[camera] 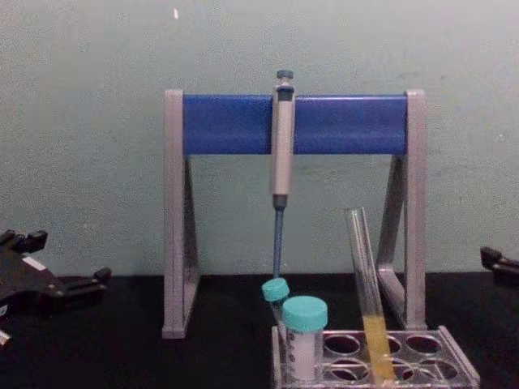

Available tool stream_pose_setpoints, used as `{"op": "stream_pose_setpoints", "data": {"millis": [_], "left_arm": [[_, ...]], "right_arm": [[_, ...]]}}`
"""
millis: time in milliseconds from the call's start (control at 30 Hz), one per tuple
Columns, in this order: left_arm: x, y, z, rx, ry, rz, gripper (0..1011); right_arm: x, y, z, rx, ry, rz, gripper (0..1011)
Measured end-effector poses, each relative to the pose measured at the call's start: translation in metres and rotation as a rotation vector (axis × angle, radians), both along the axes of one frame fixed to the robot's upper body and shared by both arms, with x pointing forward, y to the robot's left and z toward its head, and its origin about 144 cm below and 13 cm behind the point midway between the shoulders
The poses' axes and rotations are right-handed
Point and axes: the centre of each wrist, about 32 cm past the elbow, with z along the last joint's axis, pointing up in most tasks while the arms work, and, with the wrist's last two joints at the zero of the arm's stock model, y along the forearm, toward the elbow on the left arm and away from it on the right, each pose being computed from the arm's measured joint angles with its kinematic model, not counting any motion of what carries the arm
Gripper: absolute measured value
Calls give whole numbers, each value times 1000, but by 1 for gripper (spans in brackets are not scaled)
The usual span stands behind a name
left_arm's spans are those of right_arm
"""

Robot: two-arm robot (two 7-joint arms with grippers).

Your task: Pick up the test tube from the test tube rack, shake it, then place it back into the test tube rack.

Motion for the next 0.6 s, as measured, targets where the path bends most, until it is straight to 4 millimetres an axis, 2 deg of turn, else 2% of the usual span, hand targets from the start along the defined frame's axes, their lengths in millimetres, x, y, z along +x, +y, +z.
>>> {"op": "stream_pose_setpoints", "data": {"millis": [200,600], "left_arm": [[0,0,0,0,0,0,1001],[0,0,0,0,0,0,1001]], "right_arm": [[1,3,5,57,-16,102,1000],[13,23,13,138,-14,313,1000]]}}
